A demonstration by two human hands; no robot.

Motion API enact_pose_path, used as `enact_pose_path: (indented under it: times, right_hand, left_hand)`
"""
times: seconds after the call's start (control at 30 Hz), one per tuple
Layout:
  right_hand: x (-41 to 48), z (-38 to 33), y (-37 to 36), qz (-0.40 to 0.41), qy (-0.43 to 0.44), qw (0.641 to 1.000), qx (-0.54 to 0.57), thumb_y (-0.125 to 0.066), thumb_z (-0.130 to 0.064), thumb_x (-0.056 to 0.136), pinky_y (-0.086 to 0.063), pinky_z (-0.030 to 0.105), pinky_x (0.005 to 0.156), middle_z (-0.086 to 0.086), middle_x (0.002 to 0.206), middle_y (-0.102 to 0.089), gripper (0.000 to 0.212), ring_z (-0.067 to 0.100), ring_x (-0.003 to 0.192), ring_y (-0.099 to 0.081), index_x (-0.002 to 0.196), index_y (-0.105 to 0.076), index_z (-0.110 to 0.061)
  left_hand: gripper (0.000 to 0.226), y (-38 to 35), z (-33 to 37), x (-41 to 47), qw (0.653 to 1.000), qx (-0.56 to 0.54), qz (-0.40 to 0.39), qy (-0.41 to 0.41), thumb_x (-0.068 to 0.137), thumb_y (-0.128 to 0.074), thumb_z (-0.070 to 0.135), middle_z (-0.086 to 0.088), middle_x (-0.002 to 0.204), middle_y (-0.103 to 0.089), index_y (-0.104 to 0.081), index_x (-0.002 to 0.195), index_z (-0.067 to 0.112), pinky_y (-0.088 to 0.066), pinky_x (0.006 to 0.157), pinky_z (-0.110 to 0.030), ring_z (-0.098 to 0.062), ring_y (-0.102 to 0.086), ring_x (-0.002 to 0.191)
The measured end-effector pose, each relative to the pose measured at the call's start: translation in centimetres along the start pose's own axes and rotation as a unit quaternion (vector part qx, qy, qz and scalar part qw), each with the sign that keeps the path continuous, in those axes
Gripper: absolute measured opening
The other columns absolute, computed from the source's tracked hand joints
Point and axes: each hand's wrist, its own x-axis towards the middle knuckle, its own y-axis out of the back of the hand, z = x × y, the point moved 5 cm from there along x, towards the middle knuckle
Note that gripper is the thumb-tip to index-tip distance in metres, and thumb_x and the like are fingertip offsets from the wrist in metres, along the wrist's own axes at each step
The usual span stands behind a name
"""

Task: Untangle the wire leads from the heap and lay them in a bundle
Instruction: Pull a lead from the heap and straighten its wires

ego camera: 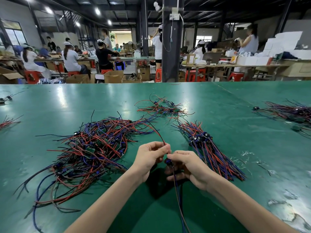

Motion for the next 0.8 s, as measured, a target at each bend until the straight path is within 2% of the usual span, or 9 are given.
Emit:
enact_pose_path:
  times: [0.2, 0.3, 0.4, 0.5, 0.57, 0.8]
  right_hand:
    - [0.0, 0.1, -0.1, 0.006, 0.019, 1.0, 0.004, -0.06, -0.012, 0.089, -0.056, 0.036, 0.052, 0.005, 0.066, -0.062, 0.011, 0.02, 0.057, -0.062, 0.085, -0.06, -0.002]
    - [0.1, 0.3, -0.2, 0.012, 0.019, 1.0, 0.005, -0.06, -0.008, 0.089, -0.055, 0.034, 0.047, 0.006, 0.065, -0.062, 0.014, 0.02, 0.052, -0.061, 0.076, -0.06, -0.003]
    - [0.2, 0.4, -0.1, 0.031, 0.016, 0.999, -0.001, -0.056, -0.003, 0.09, -0.054, 0.034, 0.045, 0.008, 0.061, -0.059, 0.021, 0.021, 0.047, -0.058, 0.069, -0.06, -0.003]
    - [0.2, 0.4, 0.0, 0.051, 0.027, 0.998, -0.031, -0.052, -0.002, 0.089, -0.053, 0.033, 0.045, 0.007, 0.057, -0.05, 0.02, 0.021, 0.044, -0.052, 0.07, -0.055, -0.004]
    - [0.2, 0.2, 0.1, 0.055, 0.033, 0.997, -0.045, -0.051, -0.002, 0.088, -0.053, 0.033, 0.046, 0.006, 0.057, -0.046, 0.02, 0.022, 0.044, -0.052, 0.069, -0.053, -0.004]
    - [-0.1, 0.3, -0.6, 0.018, 0.032, 0.996, -0.079, -0.054, -0.001, 0.088, -0.049, 0.024, 0.04, 0.006, 0.048, -0.051, 0.028, 0.02, 0.039, -0.054, 0.062, -0.048, -0.007]
  left_hand:
    - [0.005, -0.2, 0.2, -0.2, 1.0, -0.016, 0.001, -0.011, 0.079, -0.072, 0.011, -0.004, 0.068, -0.068, -0.069, 0.078, 0.007, -0.041, 0.069, -0.029, -0.019, -0.054, 0.072]
    - [0.009, -0.2, 0.3, -0.2, 0.999, 0.011, 0.013, -0.032, 0.081, -0.071, 0.012, -0.001, 0.063, -0.068, -0.068, 0.073, 0.008, -0.041, 0.062, -0.02, -0.013, -0.053, 0.063]
    - [0.013, -0.2, 0.7, -0.3, 0.993, 0.072, 0.026, -0.093, 0.08, -0.072, 0.006, 0.004, 0.057, -0.067, -0.067, 0.068, 0.01, -0.042, 0.055, -0.012, -0.003, -0.054, 0.053]
    - [0.016, -0.5, 1.4, -0.7, 0.952, 0.215, 0.042, -0.216, 0.077, -0.075, 0.005, 0.005, 0.06, -0.066, -0.066, 0.067, 0.013, -0.046, 0.058, -0.018, -0.002, -0.056, 0.056]
    - [0.014, -0.7, 1.7, -0.9, 0.924, 0.269, 0.056, -0.266, 0.077, -0.077, 0.009, 0.005, 0.062, -0.066, -0.067, 0.069, 0.014, -0.047, 0.059, -0.018, -0.002, -0.056, 0.057]
    - [0.012, 1.8, 1.9, 0.6, 0.958, 0.187, 0.123, -0.178, 0.078, -0.076, 0.013, 0.004, 0.064, -0.071, -0.07, 0.069, 0.017, -0.052, 0.066, -0.019, -0.006, -0.064, 0.061]
